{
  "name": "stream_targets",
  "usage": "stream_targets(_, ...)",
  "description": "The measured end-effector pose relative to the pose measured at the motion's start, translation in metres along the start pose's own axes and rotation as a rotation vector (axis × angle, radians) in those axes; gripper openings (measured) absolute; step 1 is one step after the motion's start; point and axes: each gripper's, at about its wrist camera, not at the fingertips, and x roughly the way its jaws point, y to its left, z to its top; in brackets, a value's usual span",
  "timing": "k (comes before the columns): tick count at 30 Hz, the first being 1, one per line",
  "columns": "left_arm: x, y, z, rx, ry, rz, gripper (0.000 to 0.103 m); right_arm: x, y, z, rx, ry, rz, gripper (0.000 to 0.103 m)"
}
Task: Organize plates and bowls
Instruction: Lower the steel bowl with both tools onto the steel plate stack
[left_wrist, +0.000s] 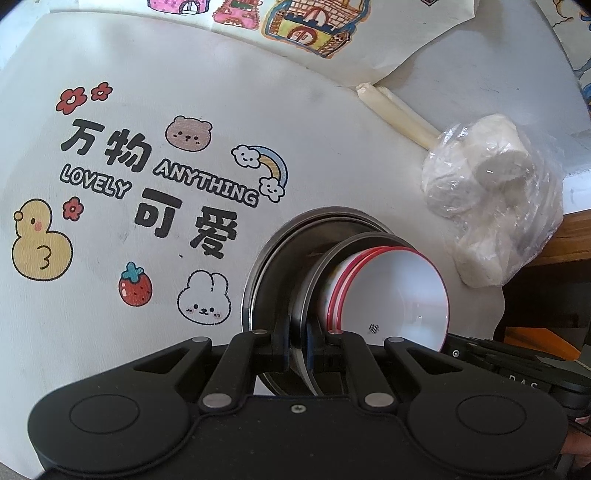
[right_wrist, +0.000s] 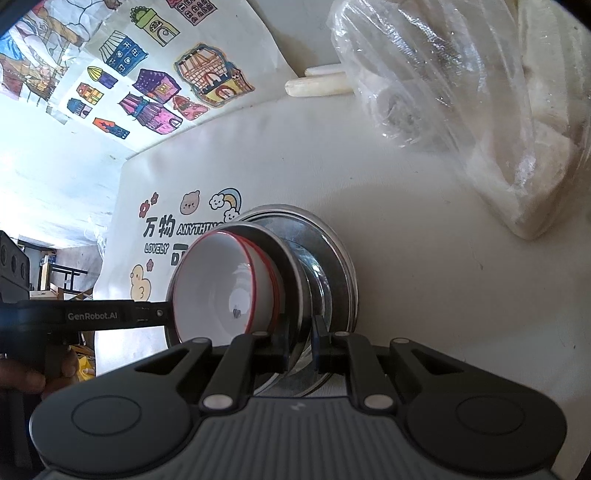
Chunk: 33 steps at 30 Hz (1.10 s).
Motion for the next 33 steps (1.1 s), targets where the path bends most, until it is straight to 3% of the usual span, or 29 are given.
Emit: stream_targets(33, 0.010, 0.001, 0.012, 0.010, 0.005, 0.013, 0.008, 0.005, -0.001, 0.004, 0.014, 0.008, -0.006, 0.013)
